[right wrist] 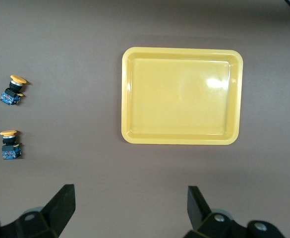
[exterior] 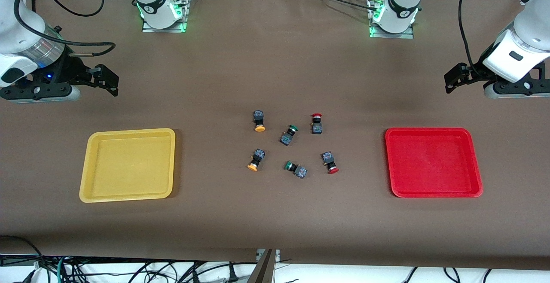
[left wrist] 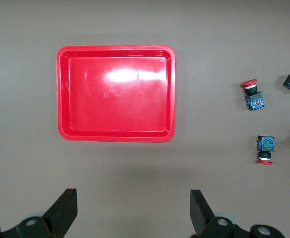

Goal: Place red and yellow buttons in trays

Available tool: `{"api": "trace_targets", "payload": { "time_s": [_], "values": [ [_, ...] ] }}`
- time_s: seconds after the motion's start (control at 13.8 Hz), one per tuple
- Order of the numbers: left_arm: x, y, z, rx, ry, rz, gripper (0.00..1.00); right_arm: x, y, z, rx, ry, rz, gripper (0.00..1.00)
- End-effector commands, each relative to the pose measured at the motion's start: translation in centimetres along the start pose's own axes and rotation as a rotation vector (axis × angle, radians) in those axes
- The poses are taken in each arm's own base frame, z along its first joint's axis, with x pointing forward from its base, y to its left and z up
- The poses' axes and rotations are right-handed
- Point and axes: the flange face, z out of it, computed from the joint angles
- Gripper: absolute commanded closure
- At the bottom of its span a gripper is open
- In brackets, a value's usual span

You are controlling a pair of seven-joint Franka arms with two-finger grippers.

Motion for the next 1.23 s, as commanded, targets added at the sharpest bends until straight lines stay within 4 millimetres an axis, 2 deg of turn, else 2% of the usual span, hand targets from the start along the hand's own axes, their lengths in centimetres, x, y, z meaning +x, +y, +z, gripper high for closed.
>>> {"api": "trace_targets", "payload": {
  "time_s": [0.0, 0.65, 0.87, 0.94, 1.08, 1.16],
  "values": [
    [0.5, 0.5, -0.5, -0.014, -0.002, 0.016, 0.0, 0.1, -0.4, -0.4, -0.007, 0.01, 0.001, 0.0],
    [1.1, 0.0, -0.8, -0.018, -0.006, 0.001, 0.0, 0.6, -0.1, -0.5, -0.005, 0.035, 0.011, 0.0],
    [1.0, 0.0, -0.7, -0.017, -0.009, 0.0, 0.0, 2.1, -0.3, 0.7, 0.009, 0.075, 0.023, 0.0],
    [1.0, -0.1, -0.7, -0.017, -0.011, -0.003, 0.0, 3.2, -0.5, 3.0, 0.018, 0.064, 0.023, 0.0],
    [1.0, -0.2, -0.7, -0.017, -0.011, -0.007, 0.0, 5.6, -1.1, 9.1, 0.031, 0.019, 0.015, 0.0],
    [1.0, -0.1, -0.8, -0.017, -0.009, -0.01, 0.0, 6.2, -2.0, 10.8, 0.04, 0.024, -0.014, 0.0]
  ]
}}
